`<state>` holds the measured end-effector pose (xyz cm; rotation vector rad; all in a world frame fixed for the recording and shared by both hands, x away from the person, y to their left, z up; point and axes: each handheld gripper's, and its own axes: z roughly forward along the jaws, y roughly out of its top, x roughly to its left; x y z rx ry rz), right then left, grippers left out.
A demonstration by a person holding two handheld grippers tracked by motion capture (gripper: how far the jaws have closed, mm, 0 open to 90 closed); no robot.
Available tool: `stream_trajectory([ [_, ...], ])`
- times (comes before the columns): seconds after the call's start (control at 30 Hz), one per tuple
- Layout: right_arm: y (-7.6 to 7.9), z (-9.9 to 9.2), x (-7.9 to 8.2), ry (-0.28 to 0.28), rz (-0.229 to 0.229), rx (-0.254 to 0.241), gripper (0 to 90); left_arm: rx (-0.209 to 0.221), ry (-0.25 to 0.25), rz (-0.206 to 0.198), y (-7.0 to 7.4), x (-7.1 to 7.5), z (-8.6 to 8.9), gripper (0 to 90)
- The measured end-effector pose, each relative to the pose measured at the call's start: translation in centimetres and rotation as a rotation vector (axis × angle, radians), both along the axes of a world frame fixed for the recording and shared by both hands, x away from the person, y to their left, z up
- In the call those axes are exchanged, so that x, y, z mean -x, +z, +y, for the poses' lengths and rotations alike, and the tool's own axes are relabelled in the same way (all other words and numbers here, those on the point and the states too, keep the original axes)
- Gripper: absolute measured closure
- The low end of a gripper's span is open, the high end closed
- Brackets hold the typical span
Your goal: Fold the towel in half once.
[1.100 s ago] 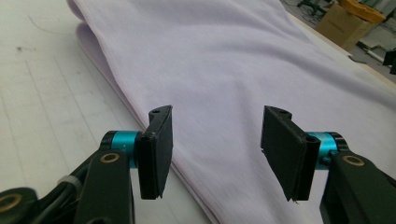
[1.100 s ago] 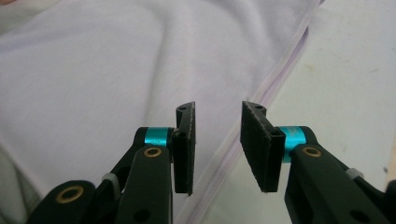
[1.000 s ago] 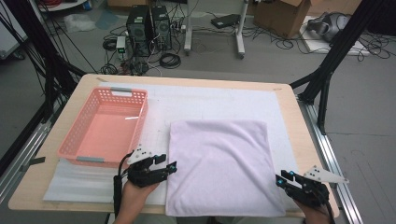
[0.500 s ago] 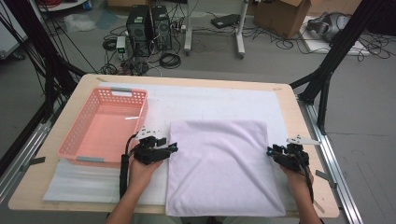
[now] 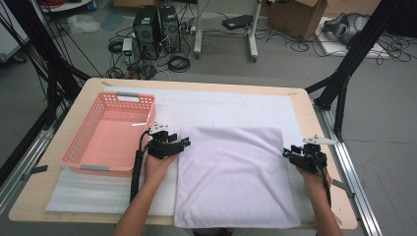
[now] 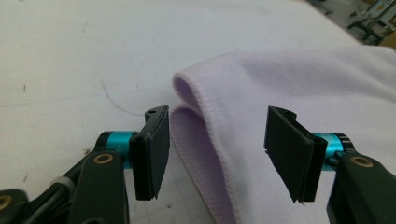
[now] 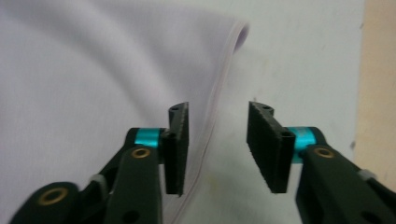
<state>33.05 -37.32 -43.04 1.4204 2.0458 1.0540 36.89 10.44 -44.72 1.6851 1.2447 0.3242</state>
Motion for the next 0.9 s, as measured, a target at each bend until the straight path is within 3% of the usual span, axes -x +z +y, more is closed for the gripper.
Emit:
stream_trajectory([
  [0.17,0.9,-0.6,-3.6,0.011,-0.001,-0.072,48.8,-0.022,0.037,0.029,0.1,-2.2,-0.5,39.5],
  [0.2,1.0,-0.6,-4.4,0.012,0.003,-0.068,48.7,0.0,0.057,0.015,0.1,-2.6,-0.4,39.2],
  [0.3,1.0,-0.4,-6.6,0.022,0.019,-0.069,47.9,0.003,0.069,0.051,0.0,-4.1,-0.1,38.3],
  [0.33,1.0,-0.3,-7.3,0.027,0.028,-0.071,47.7,0.011,0.071,0.045,-0.1,-4.5,-0.1,38.5],
  [0.37,0.9,-0.2,-7.9,0.031,0.037,-0.071,46.8,0.032,0.071,0.063,-0.2,-4.9,-0.2,39.4],
  [0.47,0.3,0.3,-9.5,0.06,0.078,-0.061,46.2,0.01,0.047,0.087,-0.7,-5.8,-0.5,40.8],
  [0.57,-0.8,0.8,-10.5,0.079,0.114,-0.034,47.5,0.011,0.03,0.08,-0.7,-6.2,-0.7,42.6],
  [0.63,-1.3,1.0,-10.7,0.091,0.123,-0.038,56.2,-0.007,0.002,0.073,-0.7,-6.1,-1.0,49.0],
  [0.67,-1.3,1.2,-10.6,0.096,0.114,-0.019,65.1,-0.019,-0.036,0.07,-0.7,-6.0,-1.3,57.3],
  [0.7,-1.3,1.3,-10.5,0.126,0.119,-0.026,80.6,-0.04,-0.071,0.057,-0.7,-5.8,-1.6,67.9],
  [0.73,-1.3,1.6,-10.4,0.156,0.119,-0.03,83.7,-0.064,-0.105,0.049,-0.6,-5.7,-2.0,78.3],
  [0.77,-1.2,1.8,-10.3,0.152,0.115,-0.006,86.1,-0.088,-0.108,0.047,-0.5,-5.6,-2.2,84.7],
  [0.83,-1.0,1.9,-10.2,0.145,0.121,0.007,87.4,-0.068,-0.083,0.065,-0.4,-5.6,-1.9,86.5],
  [0.9,-0.6,1.5,-10.1,0.118,0.104,0.017,87.8,-0.064,-0.034,0.026,0.2,-5.5,-1.5,87.0],
])
